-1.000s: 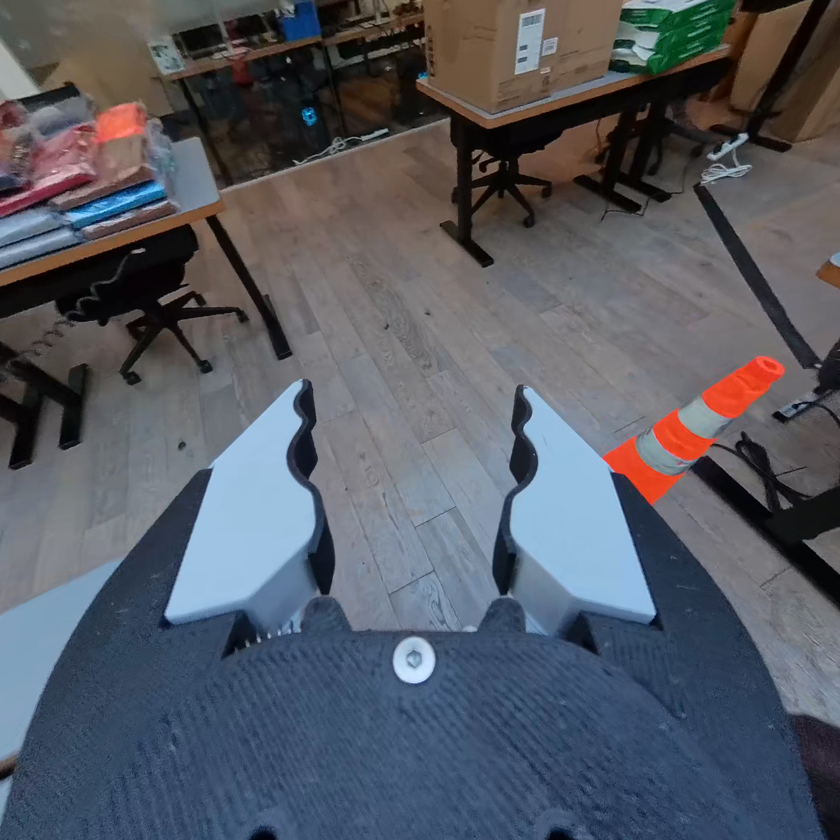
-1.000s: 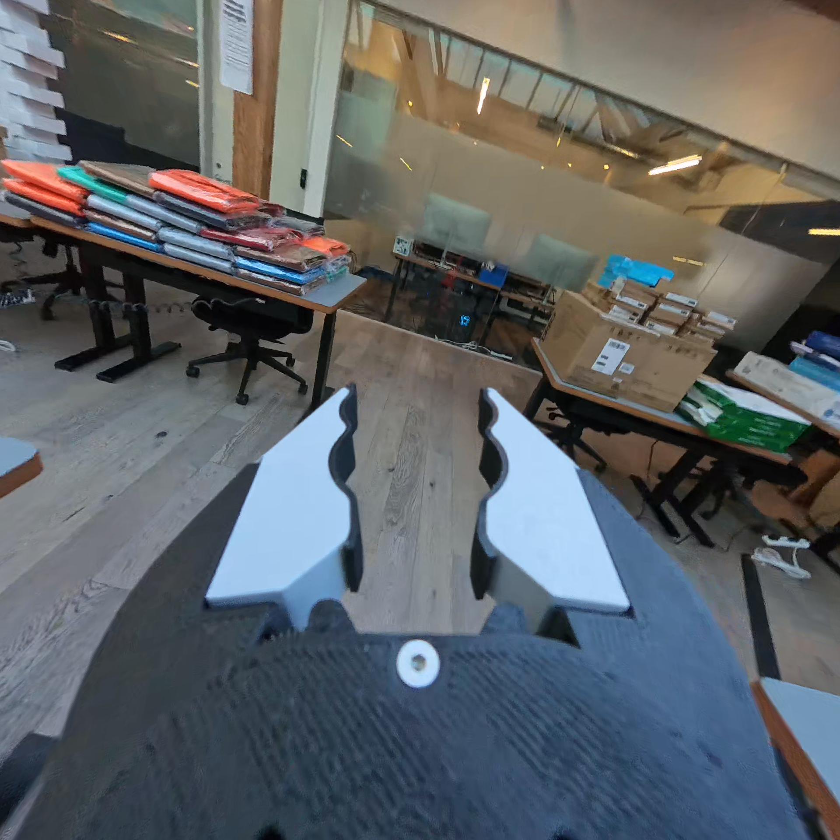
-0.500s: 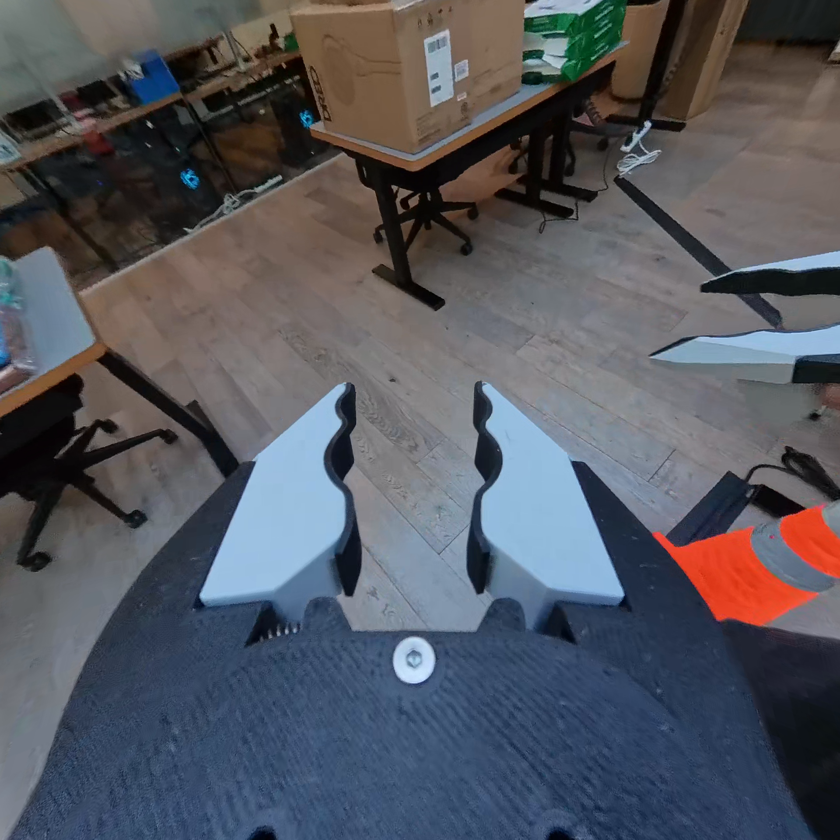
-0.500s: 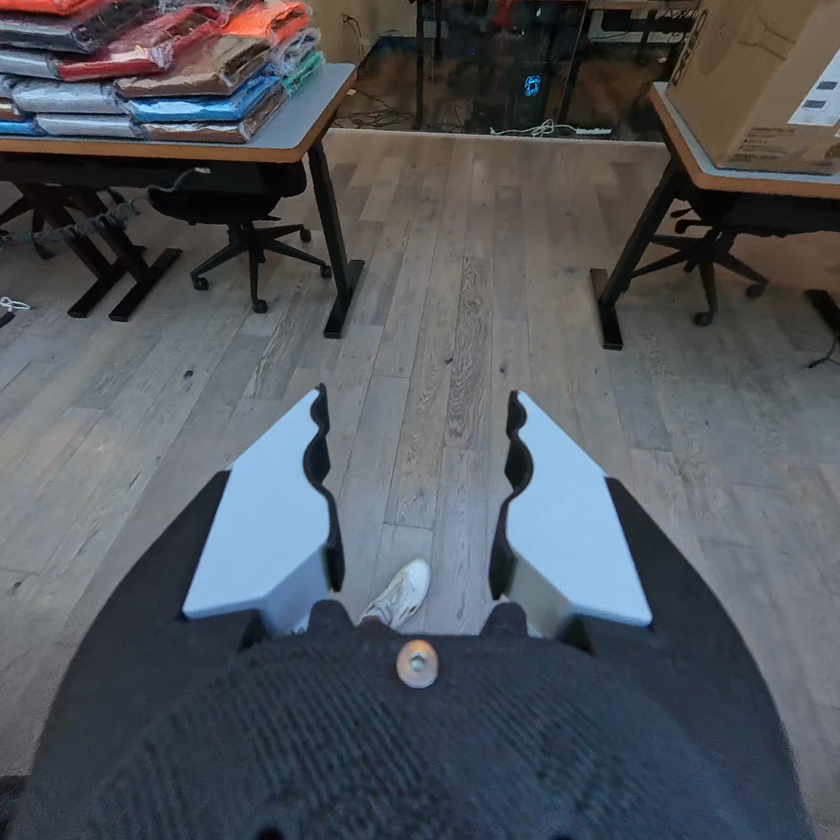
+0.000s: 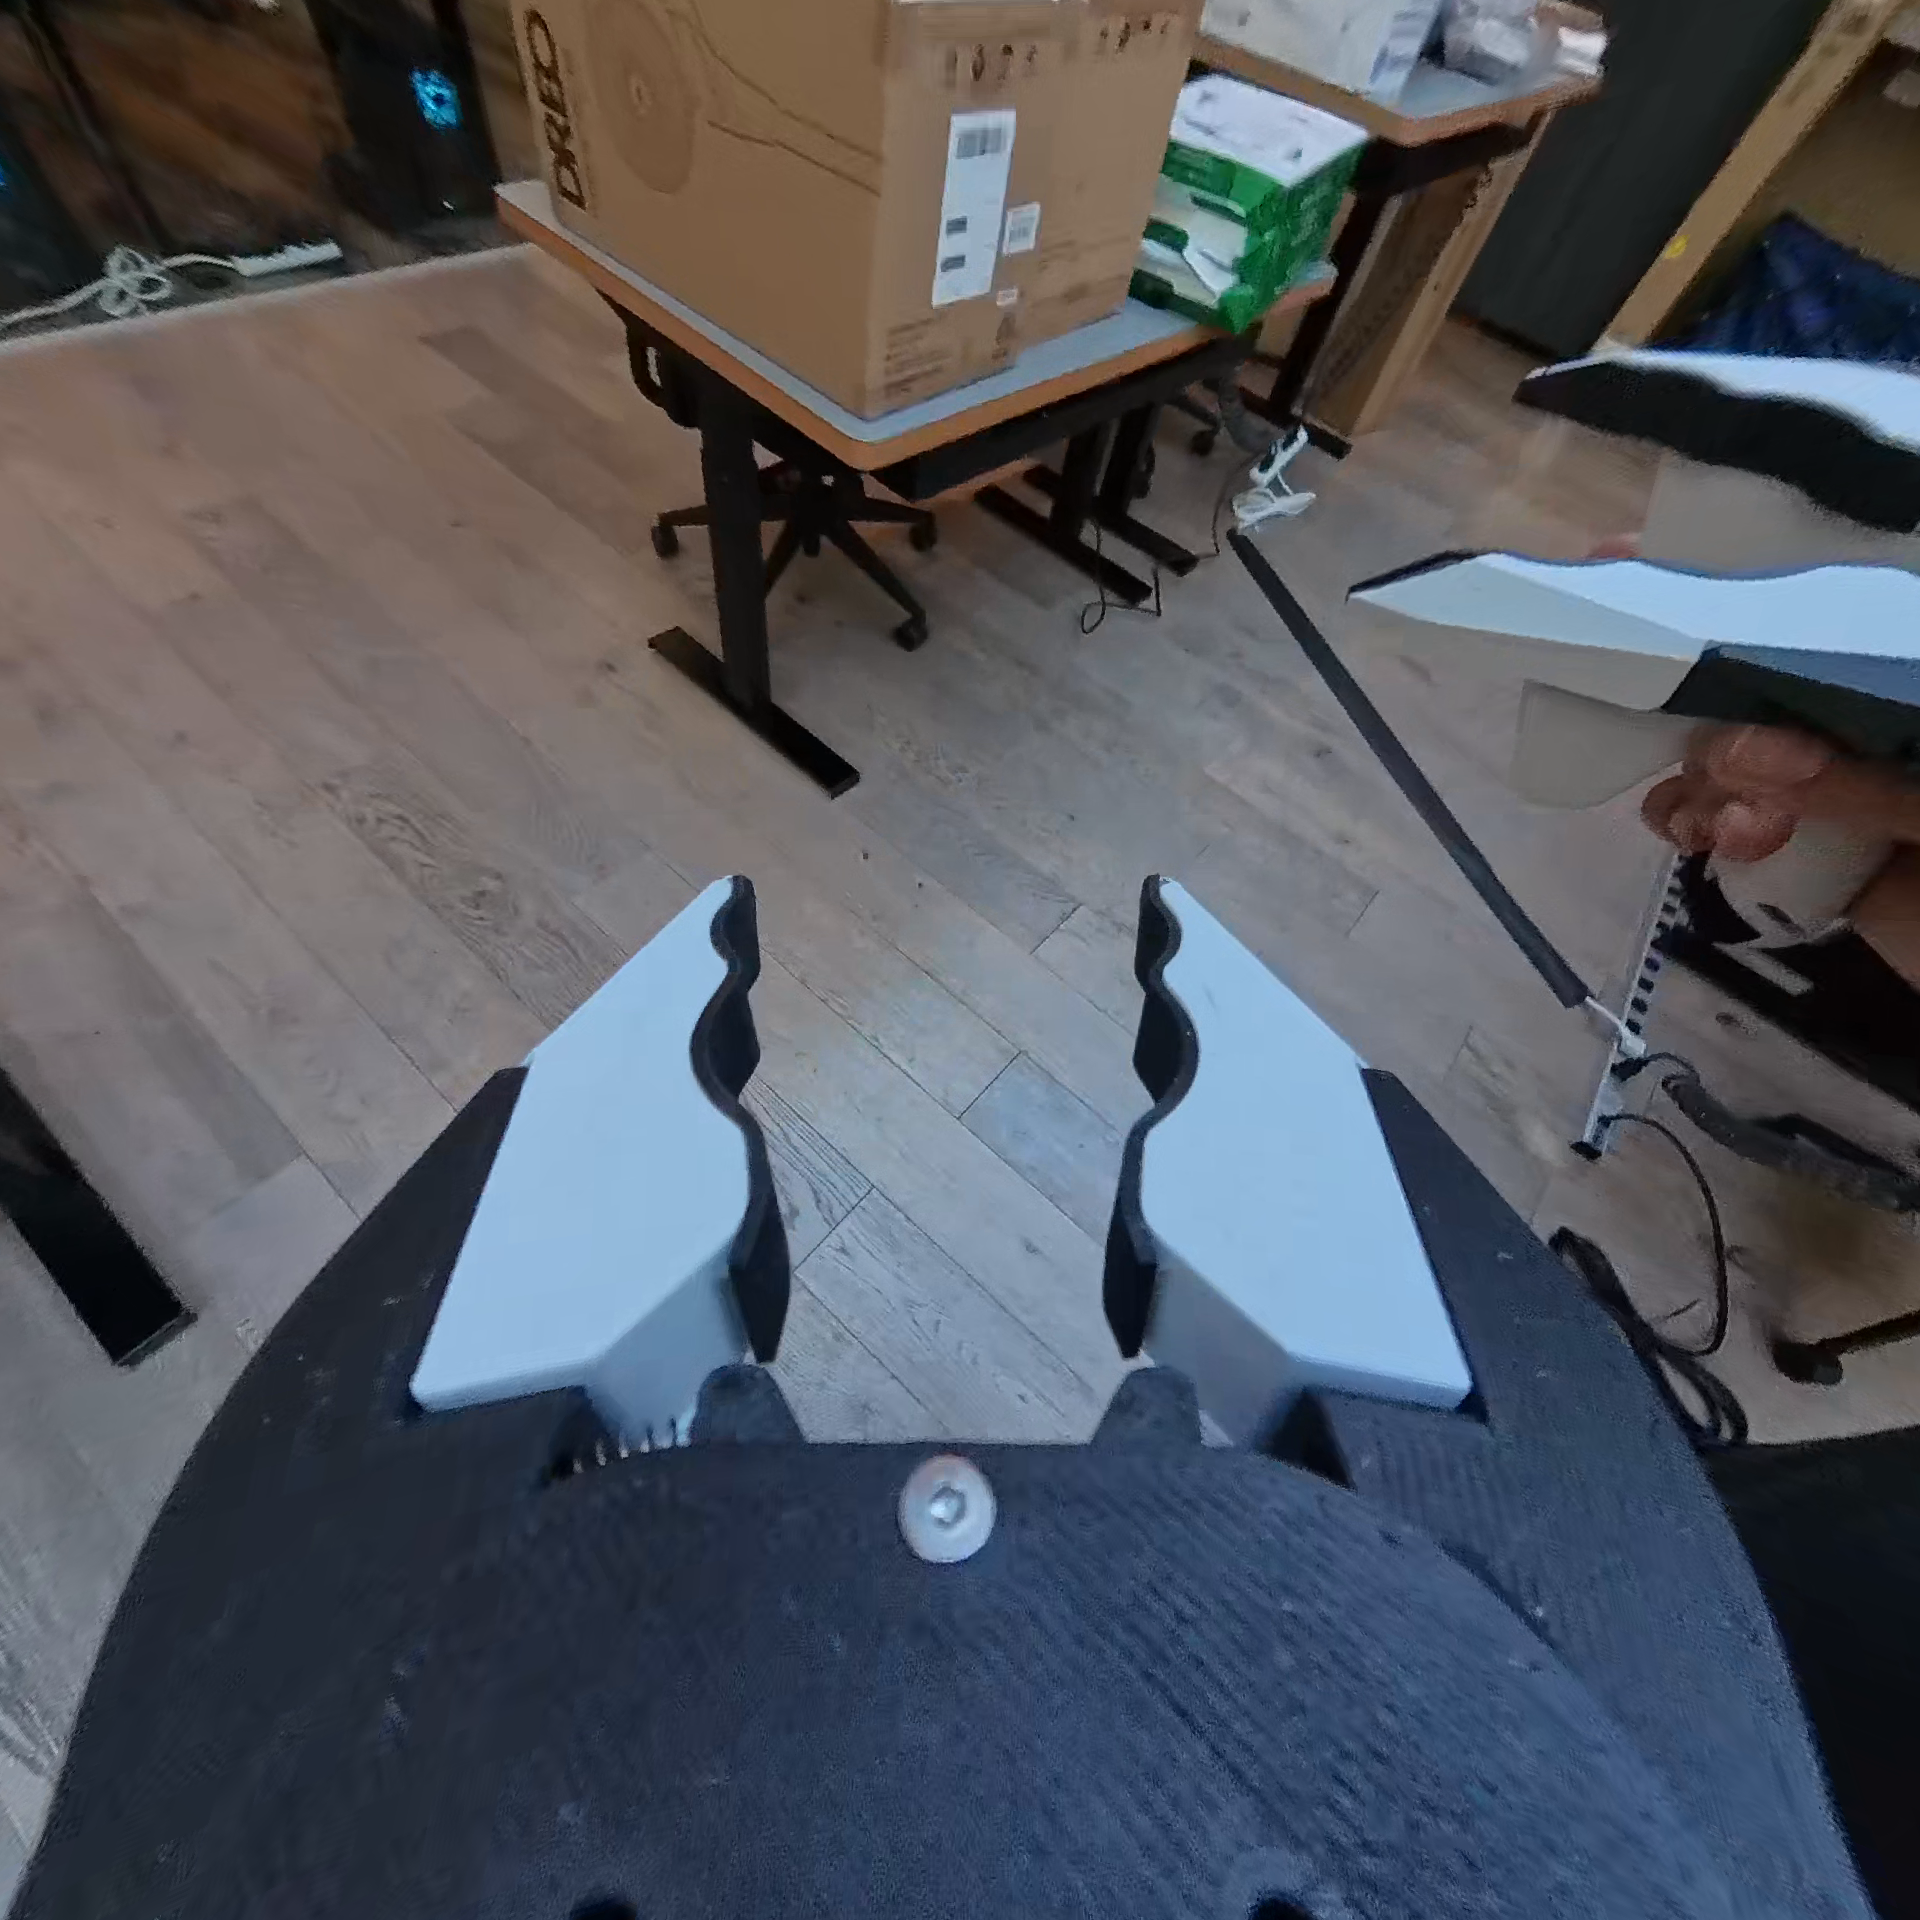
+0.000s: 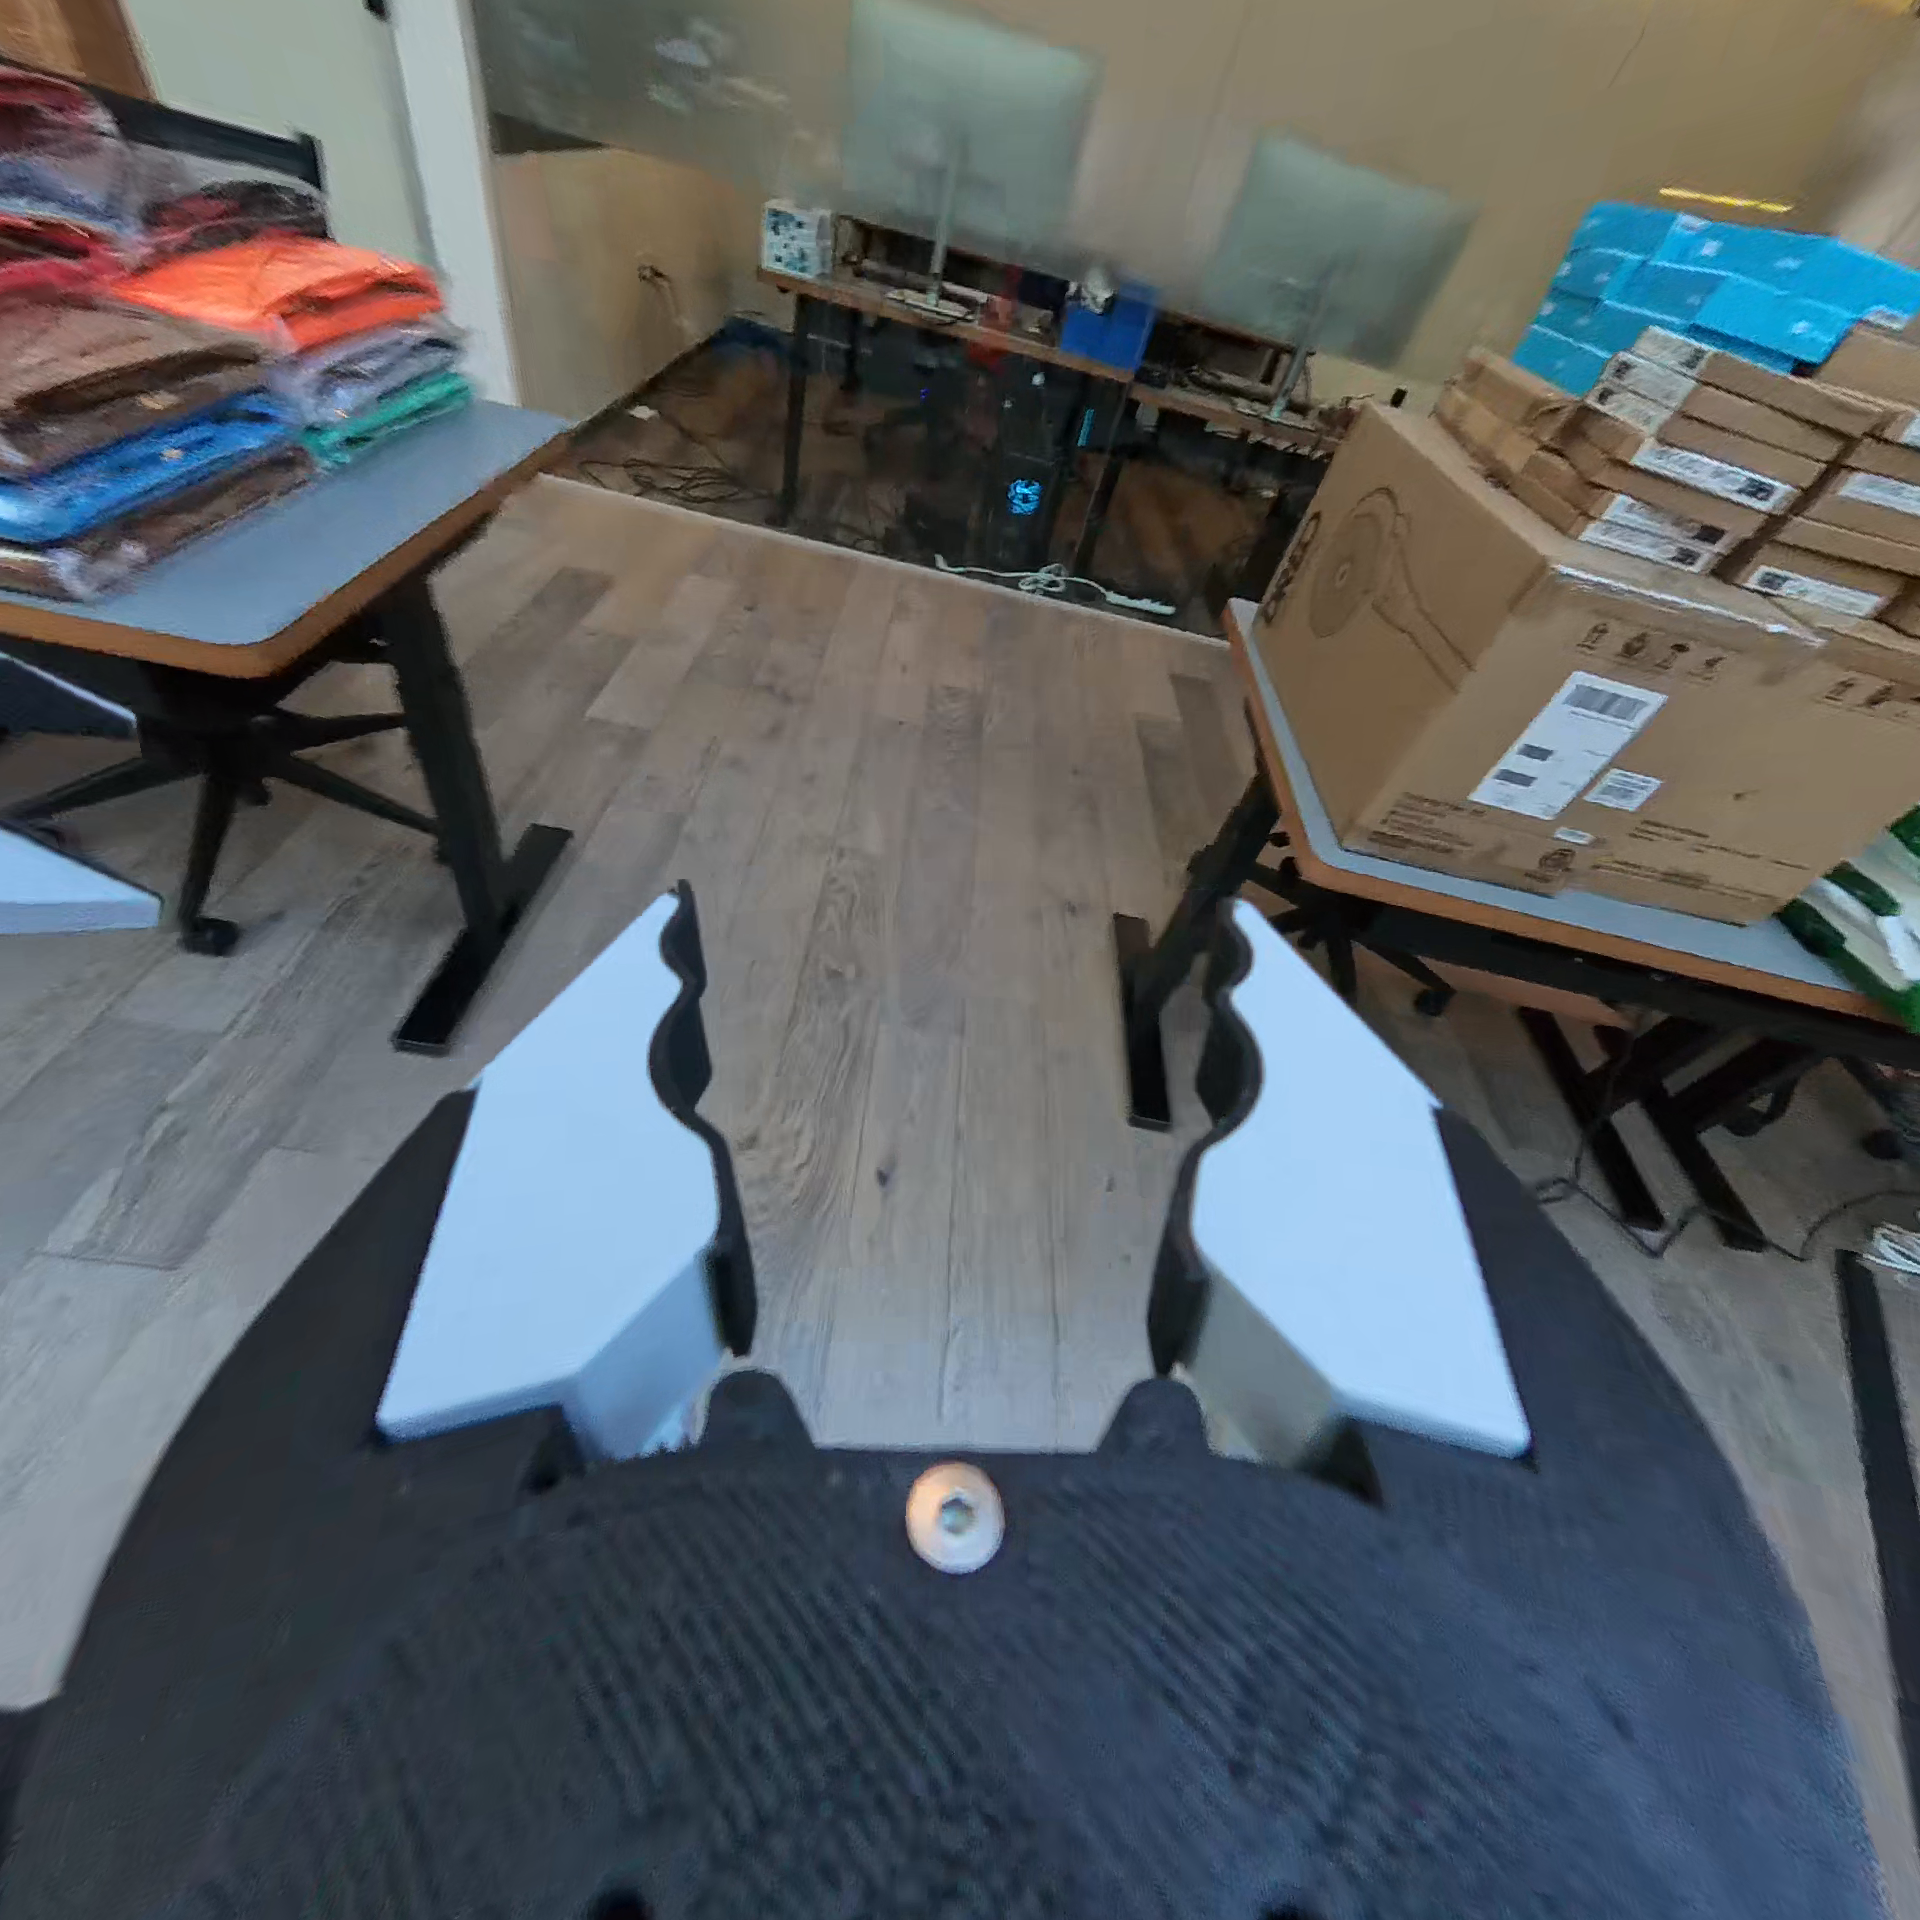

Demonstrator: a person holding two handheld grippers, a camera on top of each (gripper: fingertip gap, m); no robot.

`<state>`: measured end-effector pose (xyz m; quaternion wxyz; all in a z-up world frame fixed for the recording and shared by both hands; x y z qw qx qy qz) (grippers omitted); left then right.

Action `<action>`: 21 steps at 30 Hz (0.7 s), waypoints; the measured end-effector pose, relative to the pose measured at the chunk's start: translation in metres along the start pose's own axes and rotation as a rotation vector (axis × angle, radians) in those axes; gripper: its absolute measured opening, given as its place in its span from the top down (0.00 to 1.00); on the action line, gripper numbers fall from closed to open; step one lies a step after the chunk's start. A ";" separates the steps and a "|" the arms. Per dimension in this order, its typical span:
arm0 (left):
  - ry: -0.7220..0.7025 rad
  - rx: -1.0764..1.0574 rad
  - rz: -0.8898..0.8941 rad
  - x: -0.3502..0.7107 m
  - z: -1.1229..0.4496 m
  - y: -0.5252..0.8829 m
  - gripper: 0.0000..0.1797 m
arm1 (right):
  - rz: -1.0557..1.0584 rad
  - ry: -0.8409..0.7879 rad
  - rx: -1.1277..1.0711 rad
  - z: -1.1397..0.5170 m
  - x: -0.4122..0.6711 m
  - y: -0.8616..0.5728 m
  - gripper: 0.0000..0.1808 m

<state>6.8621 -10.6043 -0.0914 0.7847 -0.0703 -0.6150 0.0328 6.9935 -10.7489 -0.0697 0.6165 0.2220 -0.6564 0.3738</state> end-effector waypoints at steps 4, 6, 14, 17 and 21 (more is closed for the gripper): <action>0.080 -0.230 -0.016 0.003 -0.103 0.029 0.65 | 0.033 0.176 -0.146 -0.057 -0.039 -0.054 0.55; 0.158 -0.415 0.033 0.019 -0.152 0.031 0.62 | -0.019 0.208 -0.227 -0.076 -0.033 -0.087 0.58; 0.226 -0.845 -0.181 0.094 -0.336 -0.001 0.58 | -0.188 0.171 -0.698 -0.085 -0.049 -0.202 0.57; 0.186 -0.928 -0.230 0.110 -0.399 -0.036 0.60 | -0.182 0.203 -0.804 -0.085 -0.076 -0.243 0.57; 0.240 -1.009 -0.234 0.099 -0.477 -0.092 0.59 | -0.291 0.202 -0.853 -0.097 -0.122 -0.318 0.54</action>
Point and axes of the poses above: each gripper's, where its closed fingertips meet, z back along the fingers, x out of its top, y = z × x across the jaws, the point moved 5 cm from there along z, back along the fingers, and after that the axes turned 11 degrees about -y, right-handed, at the moved point
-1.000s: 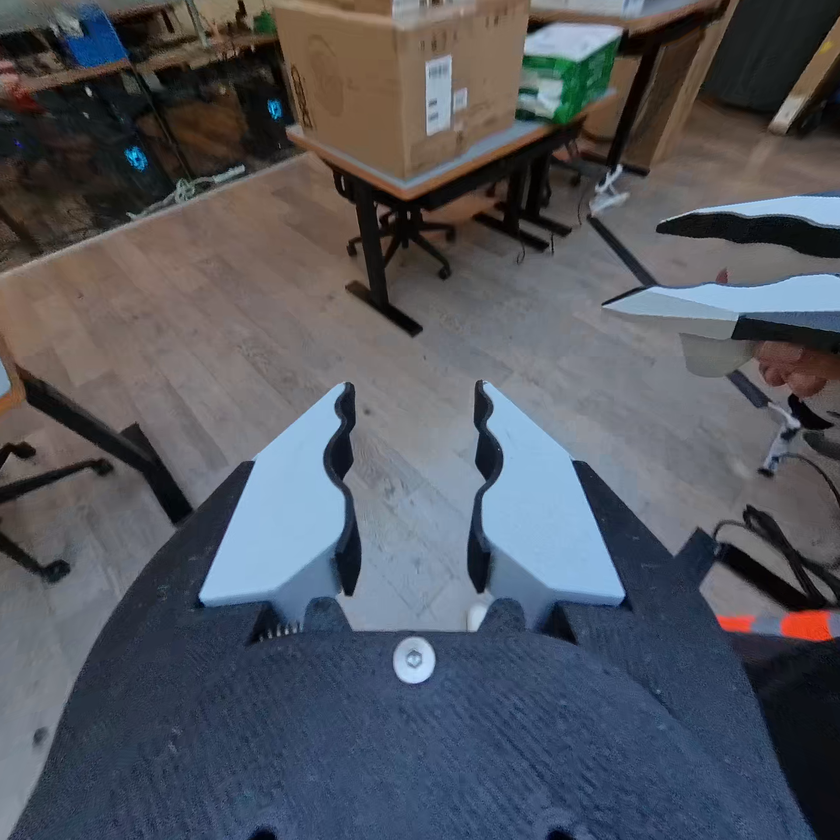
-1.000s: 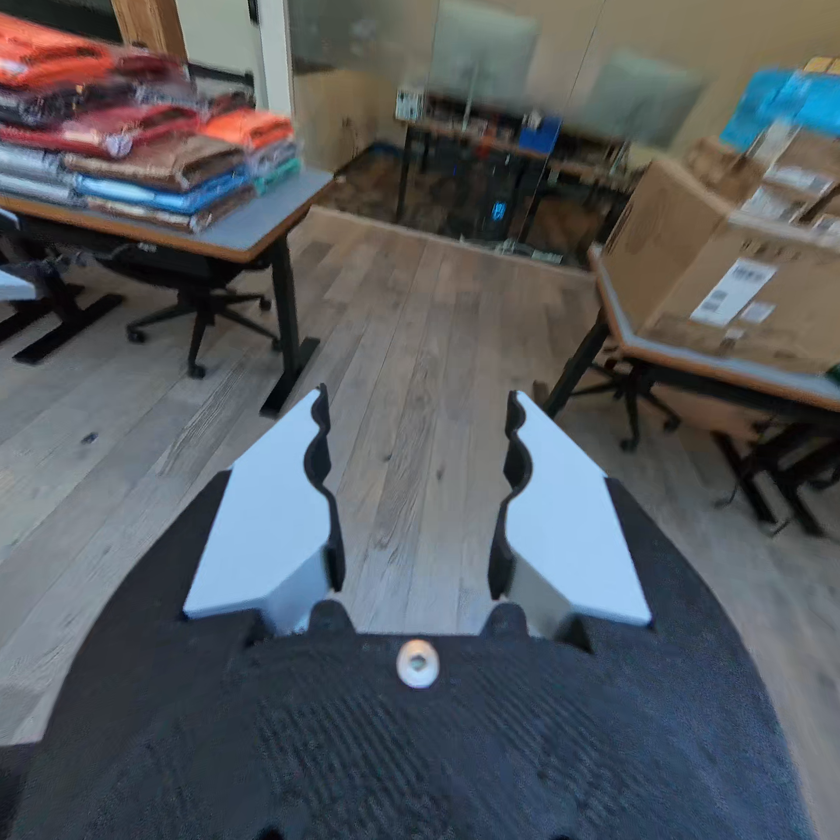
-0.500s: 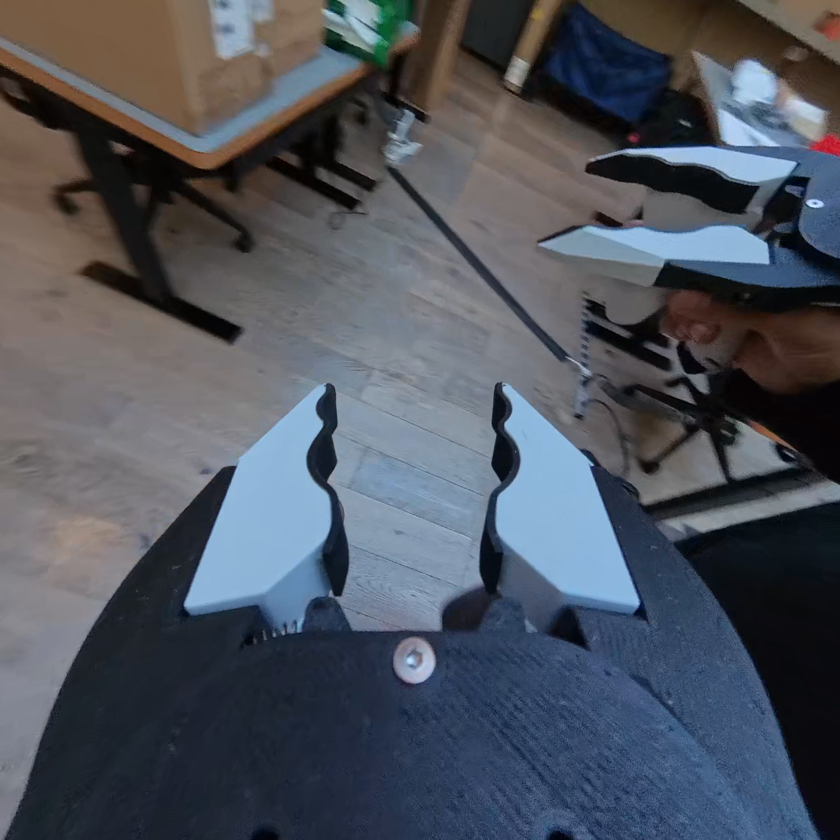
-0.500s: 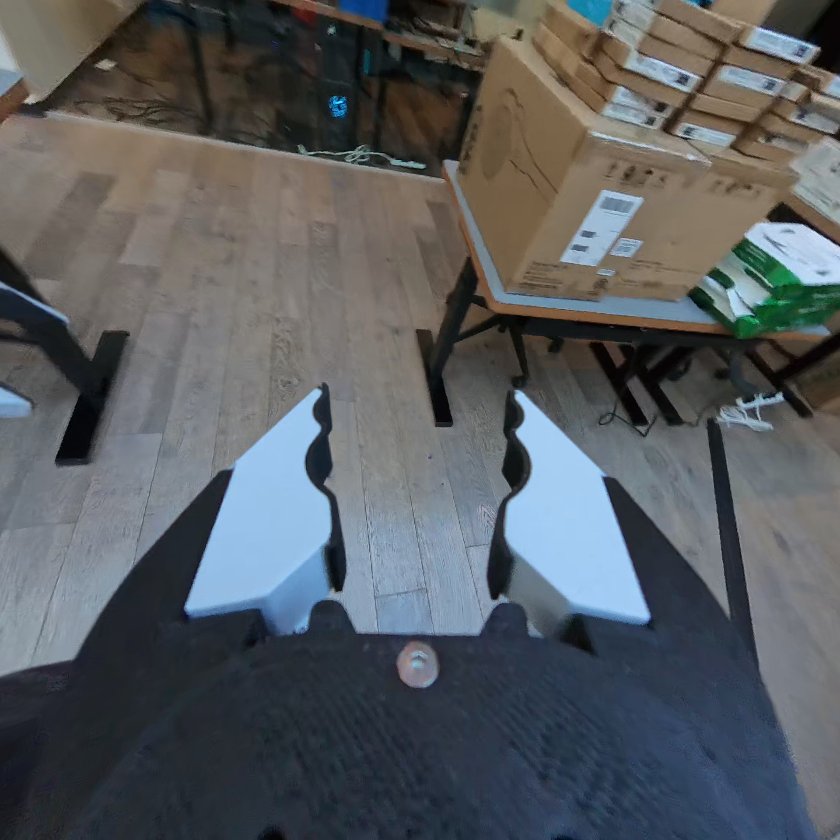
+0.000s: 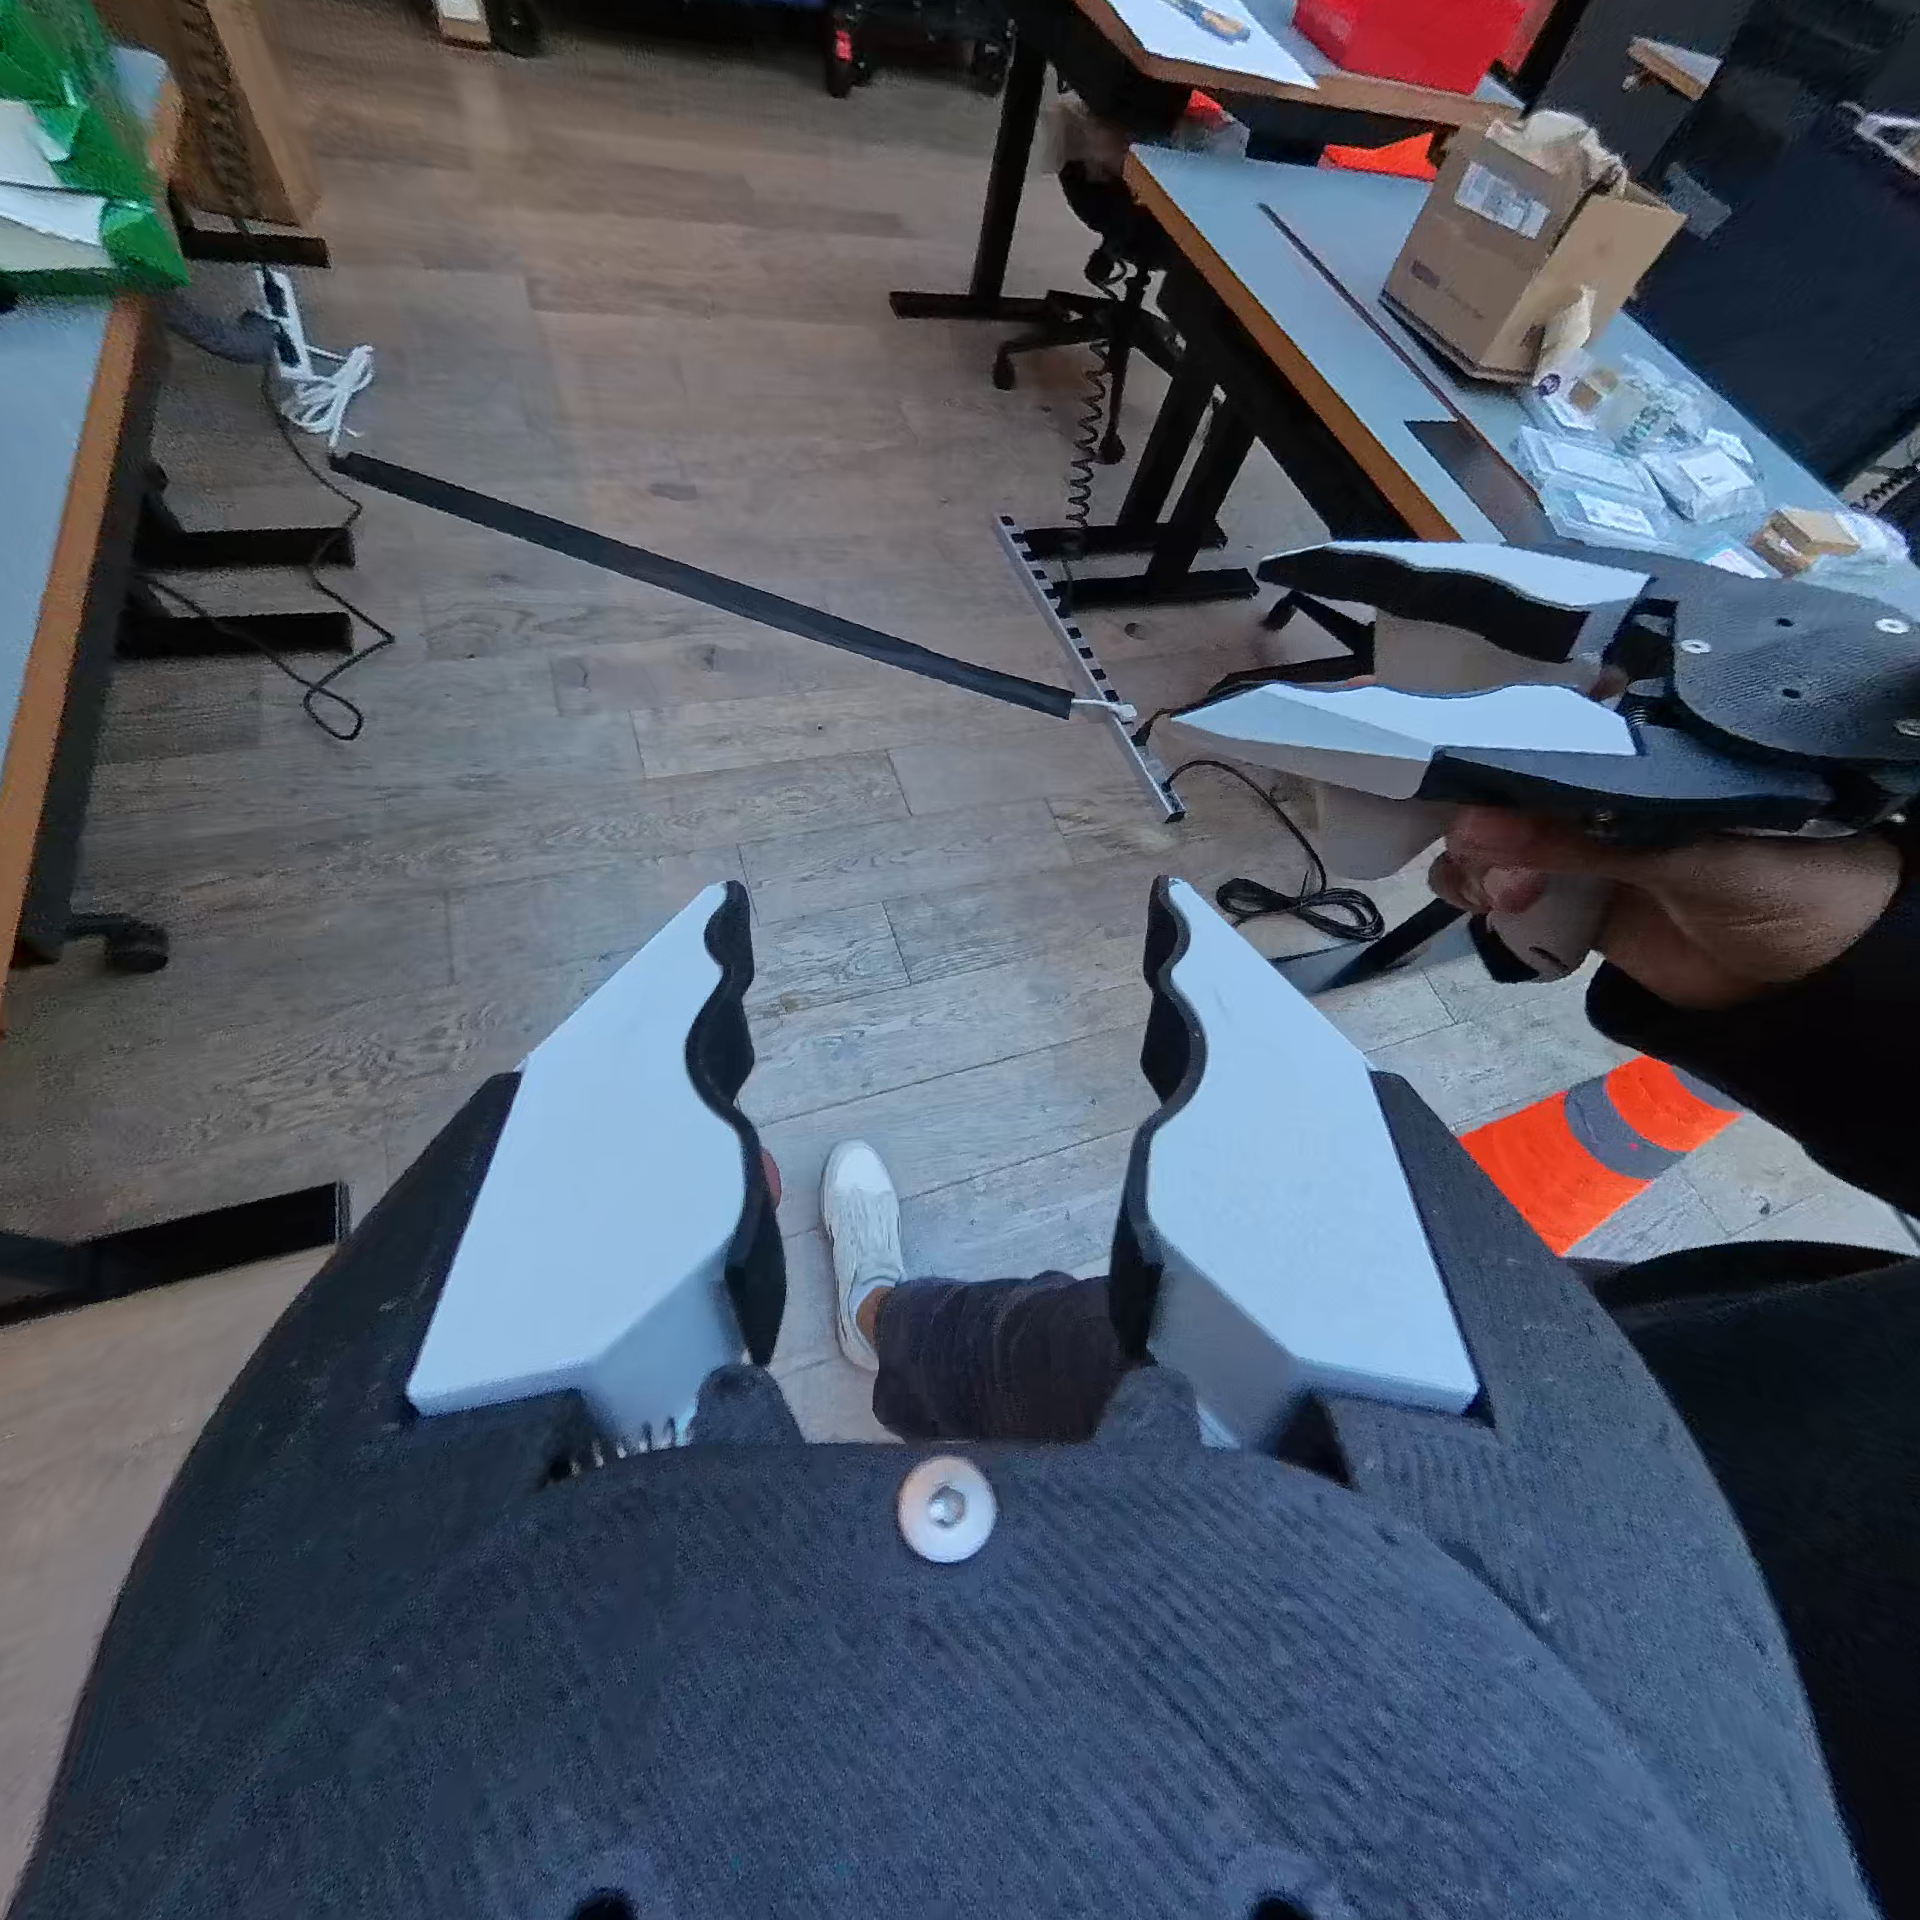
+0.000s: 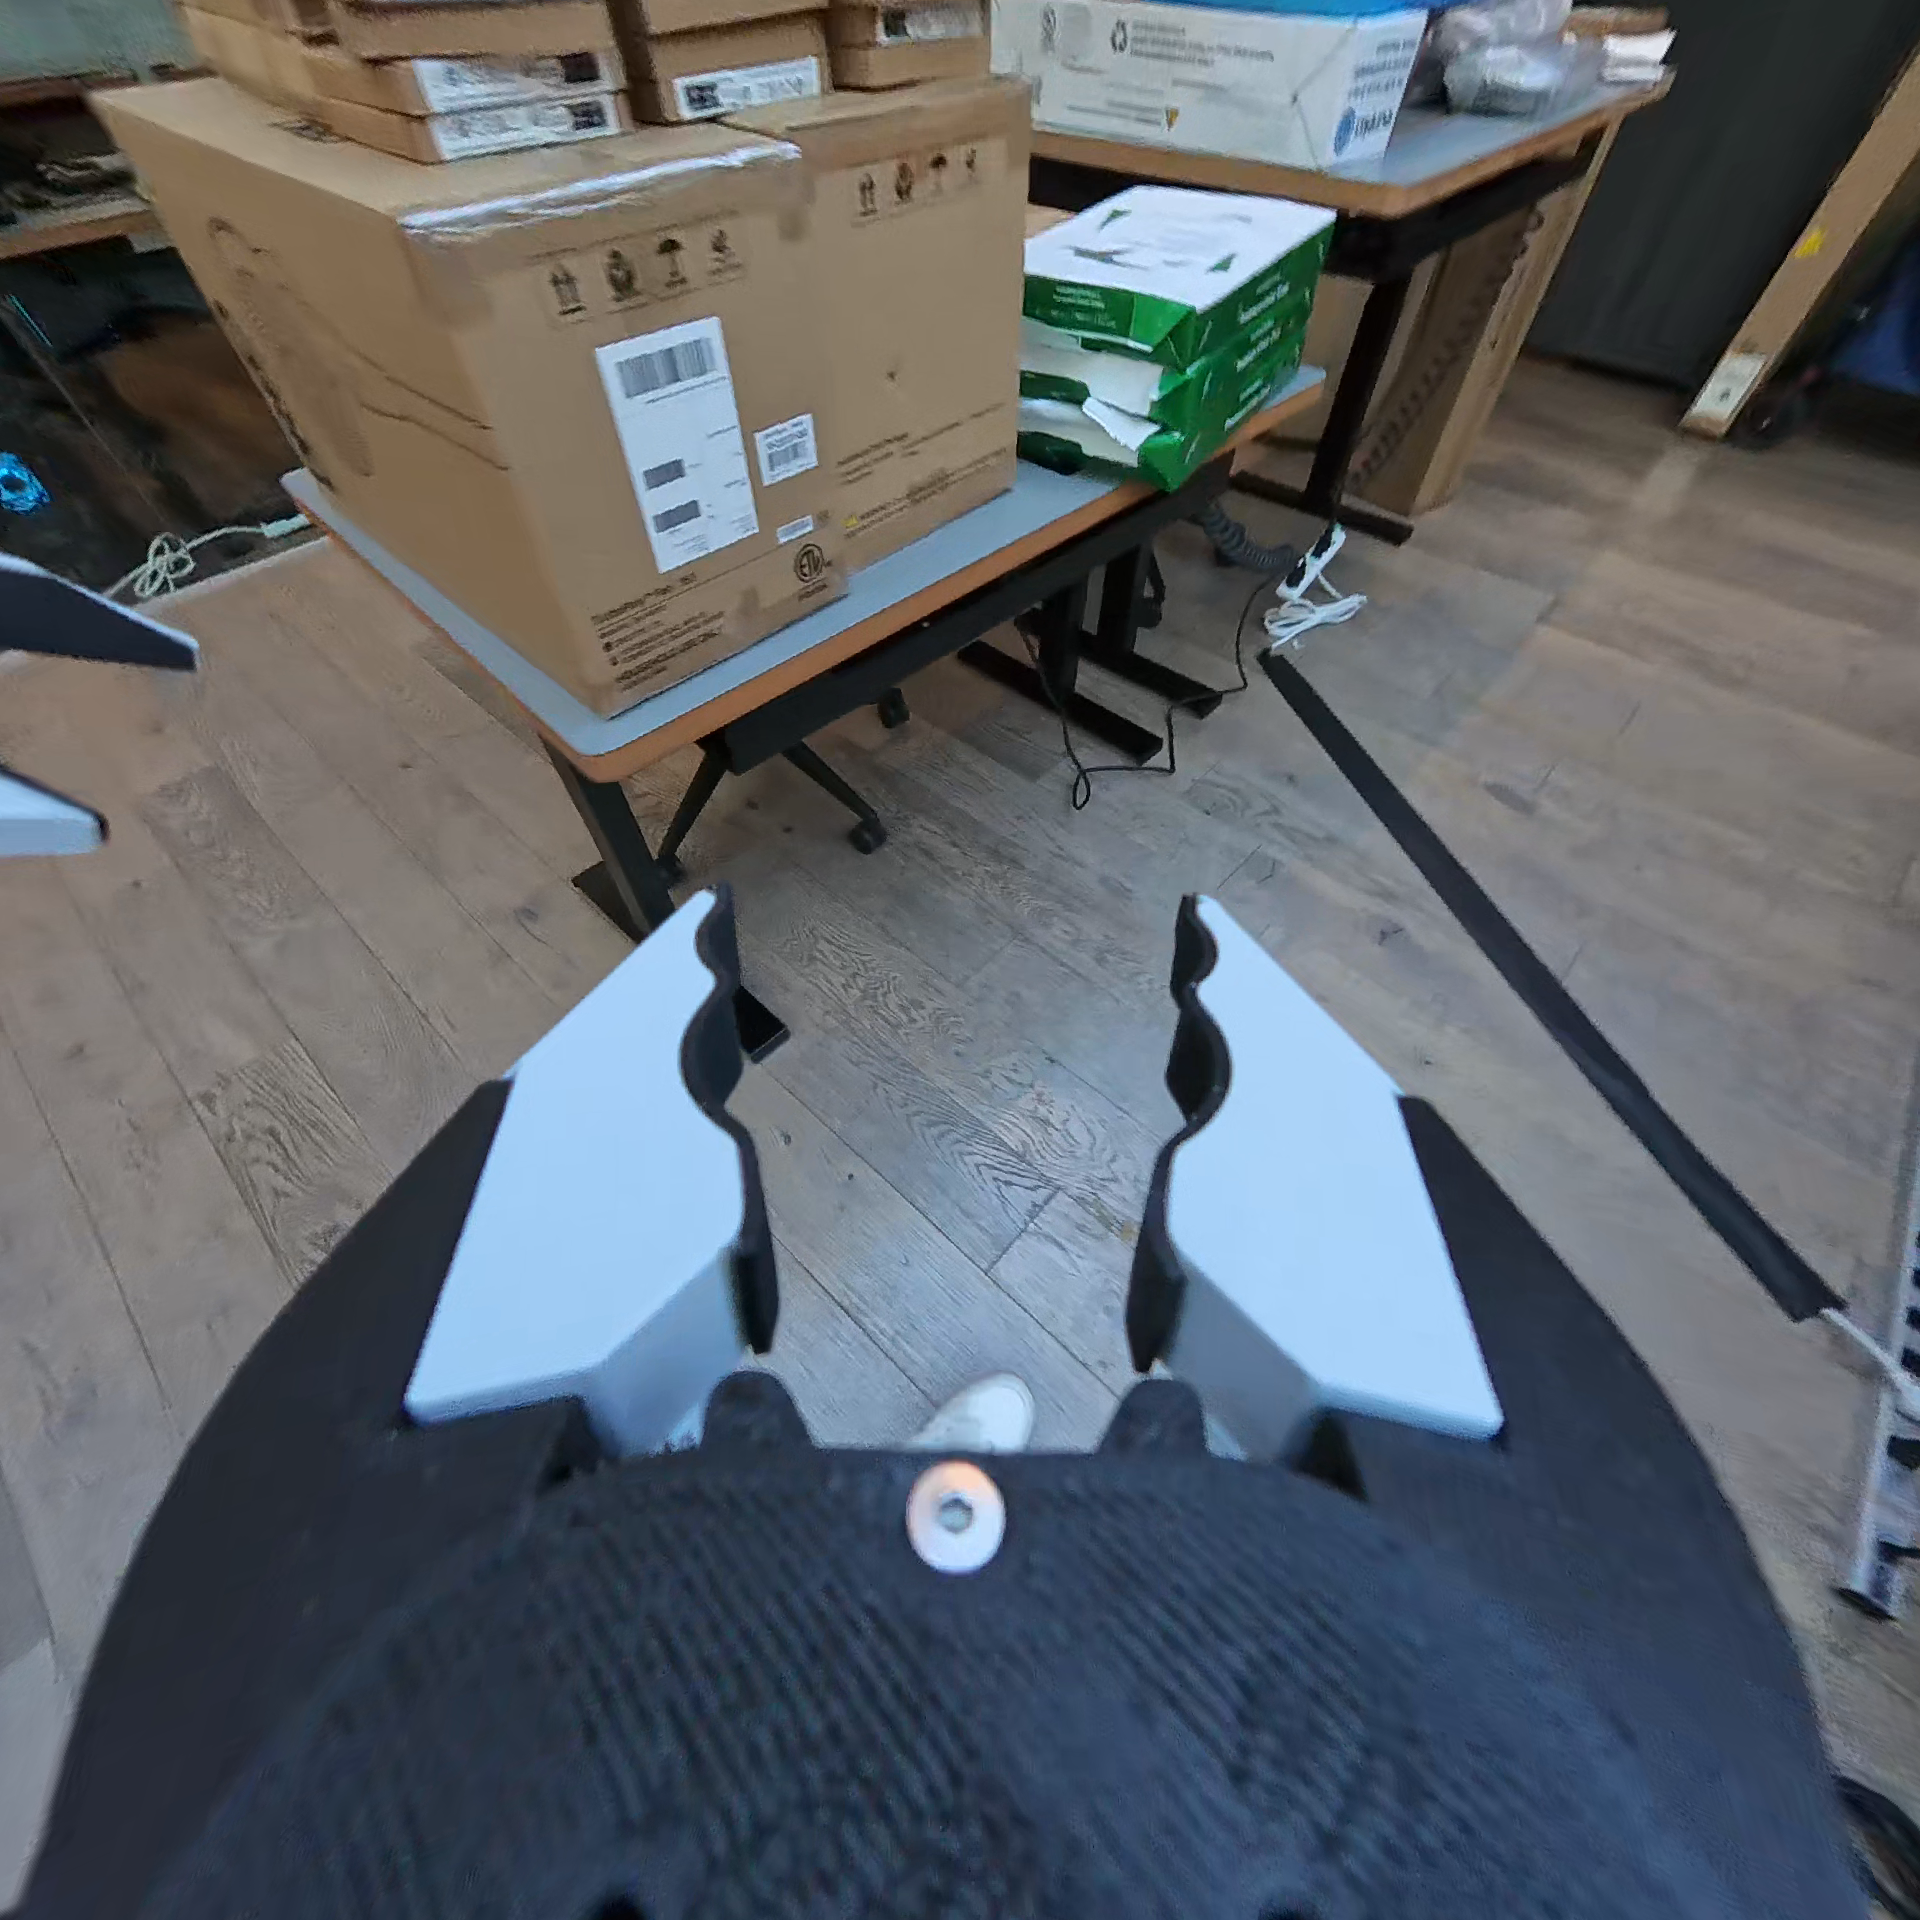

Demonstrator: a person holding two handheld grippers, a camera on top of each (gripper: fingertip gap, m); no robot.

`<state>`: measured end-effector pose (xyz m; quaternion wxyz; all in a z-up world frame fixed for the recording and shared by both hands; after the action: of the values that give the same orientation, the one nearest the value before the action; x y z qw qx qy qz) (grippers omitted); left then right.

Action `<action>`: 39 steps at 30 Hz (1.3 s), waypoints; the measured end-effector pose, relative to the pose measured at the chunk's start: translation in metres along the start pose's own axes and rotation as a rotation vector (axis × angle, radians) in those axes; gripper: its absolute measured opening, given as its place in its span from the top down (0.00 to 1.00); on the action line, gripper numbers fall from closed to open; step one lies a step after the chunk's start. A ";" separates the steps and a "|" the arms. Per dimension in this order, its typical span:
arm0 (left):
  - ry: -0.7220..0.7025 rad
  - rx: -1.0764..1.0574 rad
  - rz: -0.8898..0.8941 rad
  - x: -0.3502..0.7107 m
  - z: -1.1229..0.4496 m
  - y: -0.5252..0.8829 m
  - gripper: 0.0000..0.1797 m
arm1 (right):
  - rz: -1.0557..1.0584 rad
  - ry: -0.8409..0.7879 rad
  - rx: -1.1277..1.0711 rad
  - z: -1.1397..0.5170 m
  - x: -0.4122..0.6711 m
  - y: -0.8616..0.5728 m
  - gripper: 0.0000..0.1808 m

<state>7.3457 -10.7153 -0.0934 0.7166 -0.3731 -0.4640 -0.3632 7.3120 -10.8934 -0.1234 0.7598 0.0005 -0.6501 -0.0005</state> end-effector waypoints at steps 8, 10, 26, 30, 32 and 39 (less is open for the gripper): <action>0.011 -0.037 0.063 0.075 -0.174 0.059 0.58 | -0.057 -0.071 0.007 -0.164 0.065 -0.134 0.52; 0.018 -0.072 0.035 0.095 -0.219 0.072 0.57 | -0.058 -0.086 -0.026 -0.191 0.080 -0.172 0.51; 0.119 -0.402 -0.012 0.212 -0.648 0.167 0.60 | -0.143 0.033 -0.359 -0.387 0.074 -0.465 0.52; 0.094 -0.487 -0.010 0.277 -0.758 0.193 0.68 | -0.142 -0.085 -0.424 -0.449 0.118 -0.546 0.56; 0.132 -0.494 -0.046 0.303 -0.808 0.207 0.72 | -0.164 -0.069 -0.454 -0.476 0.116 -0.581 0.59; 0.114 -0.457 -0.074 0.353 -0.979 0.273 0.90 | -0.160 -0.060 -0.464 -0.588 0.085 -0.713 0.87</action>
<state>8.0758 -11.5051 -0.1018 0.6248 -0.4874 -0.3416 -0.5054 7.9061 -11.6064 -0.1314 0.7176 -0.1227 -0.6527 -0.2100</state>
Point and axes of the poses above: each gripper's, where its closed fingertips meet, z back along the fingers, x out of its top, y = z × x across the jaws, the point moved 5 cm from there along z, back along the fingers, and after that the axes turned 11 degrees about -y, right-handed, at the moved point
